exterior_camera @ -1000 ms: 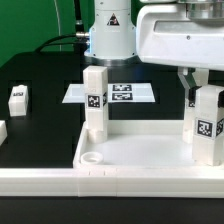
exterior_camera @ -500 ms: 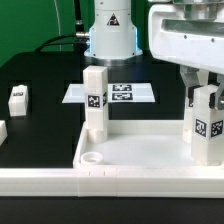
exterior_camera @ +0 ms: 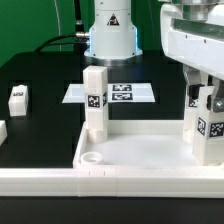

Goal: Assemble desk

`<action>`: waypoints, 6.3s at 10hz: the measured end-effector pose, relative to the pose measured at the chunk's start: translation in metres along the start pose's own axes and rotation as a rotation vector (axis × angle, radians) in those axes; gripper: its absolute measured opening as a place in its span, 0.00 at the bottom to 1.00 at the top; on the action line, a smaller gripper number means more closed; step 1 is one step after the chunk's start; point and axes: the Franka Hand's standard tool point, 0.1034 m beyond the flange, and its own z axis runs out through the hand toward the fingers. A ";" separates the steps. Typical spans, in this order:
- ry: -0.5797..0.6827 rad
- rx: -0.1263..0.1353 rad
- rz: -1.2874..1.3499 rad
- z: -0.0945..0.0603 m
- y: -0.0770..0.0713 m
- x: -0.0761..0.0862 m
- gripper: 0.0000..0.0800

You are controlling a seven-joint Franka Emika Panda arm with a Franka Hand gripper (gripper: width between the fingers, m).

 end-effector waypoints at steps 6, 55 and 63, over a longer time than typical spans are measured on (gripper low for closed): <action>0.011 -0.032 -0.507 -0.005 -0.002 -0.004 0.81; 0.006 -0.051 -1.090 -0.001 -0.002 -0.013 0.81; 0.002 -0.054 -1.306 -0.001 -0.001 -0.005 0.36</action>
Offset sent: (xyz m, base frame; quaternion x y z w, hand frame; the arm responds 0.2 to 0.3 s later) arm -0.0008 0.0052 0.0068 -0.0100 0.0075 -0.2626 0.9648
